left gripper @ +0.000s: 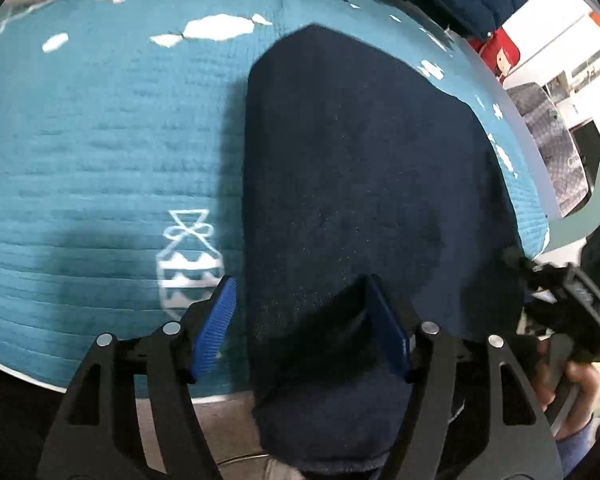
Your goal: Fold large clothes
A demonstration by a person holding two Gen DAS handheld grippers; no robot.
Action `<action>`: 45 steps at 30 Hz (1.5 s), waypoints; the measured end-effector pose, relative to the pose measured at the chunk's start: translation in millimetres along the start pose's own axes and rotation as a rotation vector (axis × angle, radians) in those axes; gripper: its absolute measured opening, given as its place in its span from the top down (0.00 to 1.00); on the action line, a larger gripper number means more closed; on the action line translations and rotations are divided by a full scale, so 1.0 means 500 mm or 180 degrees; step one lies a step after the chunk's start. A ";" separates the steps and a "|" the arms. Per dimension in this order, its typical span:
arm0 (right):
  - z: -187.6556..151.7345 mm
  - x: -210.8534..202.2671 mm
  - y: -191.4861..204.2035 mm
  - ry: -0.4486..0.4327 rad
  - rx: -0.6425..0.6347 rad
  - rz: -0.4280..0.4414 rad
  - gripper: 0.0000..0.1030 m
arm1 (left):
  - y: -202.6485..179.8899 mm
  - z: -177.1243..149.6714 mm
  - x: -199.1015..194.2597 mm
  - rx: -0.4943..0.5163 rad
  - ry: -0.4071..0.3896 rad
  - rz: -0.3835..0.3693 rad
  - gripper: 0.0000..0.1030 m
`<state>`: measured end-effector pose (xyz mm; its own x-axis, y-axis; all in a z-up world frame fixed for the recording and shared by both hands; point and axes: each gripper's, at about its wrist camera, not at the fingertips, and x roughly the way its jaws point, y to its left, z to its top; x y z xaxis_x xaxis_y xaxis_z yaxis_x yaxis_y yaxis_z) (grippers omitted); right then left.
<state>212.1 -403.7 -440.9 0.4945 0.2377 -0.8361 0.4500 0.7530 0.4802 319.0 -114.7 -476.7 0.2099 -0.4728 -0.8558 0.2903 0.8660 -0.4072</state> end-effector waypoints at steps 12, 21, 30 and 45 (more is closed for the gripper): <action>-0.026 0.075 -0.039 0.0528 0.0346 0.0450 0.22 | -0.022 0.014 0.035 -0.0173 0.0256 -0.0346 0.33; -0.038 0.037 0.024 0.0321 -0.0031 0.0278 0.70 | -0.058 0.018 0.043 -0.0062 0.0143 -0.0137 0.48; -0.049 -0.089 0.303 -0.0338 -0.1270 0.0325 0.73 | -0.083 0.039 -0.157 0.0361 -0.0583 -0.0312 0.67; -0.097 -0.012 0.960 -0.0459 -0.2205 0.2156 0.72 | 0.326 0.166 -0.684 -0.0127 -0.2062 0.1119 0.67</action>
<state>389.2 -13.9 -217.9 0.5940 0.7100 -0.3782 -0.4762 0.6893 0.5460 372.0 174.8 -223.8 0.7972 -0.1569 -0.5830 0.0727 0.9836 -0.1654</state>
